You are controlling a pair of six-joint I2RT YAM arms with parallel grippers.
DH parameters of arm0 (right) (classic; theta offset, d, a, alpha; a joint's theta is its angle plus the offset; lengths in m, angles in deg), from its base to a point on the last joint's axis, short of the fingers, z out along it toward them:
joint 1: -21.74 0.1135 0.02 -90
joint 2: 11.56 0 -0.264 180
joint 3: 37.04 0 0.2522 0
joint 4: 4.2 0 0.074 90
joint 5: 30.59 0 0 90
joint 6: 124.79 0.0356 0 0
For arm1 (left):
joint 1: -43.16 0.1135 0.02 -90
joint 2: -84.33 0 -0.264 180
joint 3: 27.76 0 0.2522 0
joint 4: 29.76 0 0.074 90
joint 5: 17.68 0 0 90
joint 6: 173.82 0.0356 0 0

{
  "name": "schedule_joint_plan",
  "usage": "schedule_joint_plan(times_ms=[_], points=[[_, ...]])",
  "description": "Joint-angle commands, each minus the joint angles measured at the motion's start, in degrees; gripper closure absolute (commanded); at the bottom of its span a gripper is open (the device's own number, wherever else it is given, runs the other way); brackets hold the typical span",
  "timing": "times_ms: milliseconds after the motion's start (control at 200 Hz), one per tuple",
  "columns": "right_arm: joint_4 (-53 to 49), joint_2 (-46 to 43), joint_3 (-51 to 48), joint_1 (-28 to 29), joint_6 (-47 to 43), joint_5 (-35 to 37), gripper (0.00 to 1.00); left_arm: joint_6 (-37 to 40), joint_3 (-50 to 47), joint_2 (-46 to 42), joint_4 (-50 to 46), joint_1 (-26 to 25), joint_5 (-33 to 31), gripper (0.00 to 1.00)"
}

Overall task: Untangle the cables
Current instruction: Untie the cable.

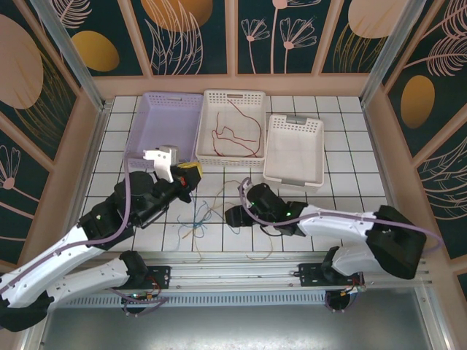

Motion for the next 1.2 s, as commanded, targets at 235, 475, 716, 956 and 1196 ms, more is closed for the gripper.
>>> schedule_joint_plan(times_ms=[235,475,716,956,1196], points=[[13.8,11.4,7.0,-2.9,8.8,-3.0,0.37,0.2,-1.7,-2.3,4.5,0.3,3.8,1.0],[20.5,17.9,7.9,-3.7,15.5,-5.0,0.38,0.8,-2.6,-2.9,5.7,0.2,5.5,1.0],[25.5,23.1,10.8,-5.2,20.1,-5.7,0.47,0.2,-4.1,-4.2,7.4,0.3,7.8,1.0],[29.3,25.9,9.9,-7.1,24.6,-6.0,0.77,0.0,-5.1,-7.9,7.5,0.3,8.5,1.0],[16.2,10.3,4.1,-10.5,22.3,6.1,1.0,1.2,-2.1,-12.2,-4.8,0.3,-0.9,1.0]])
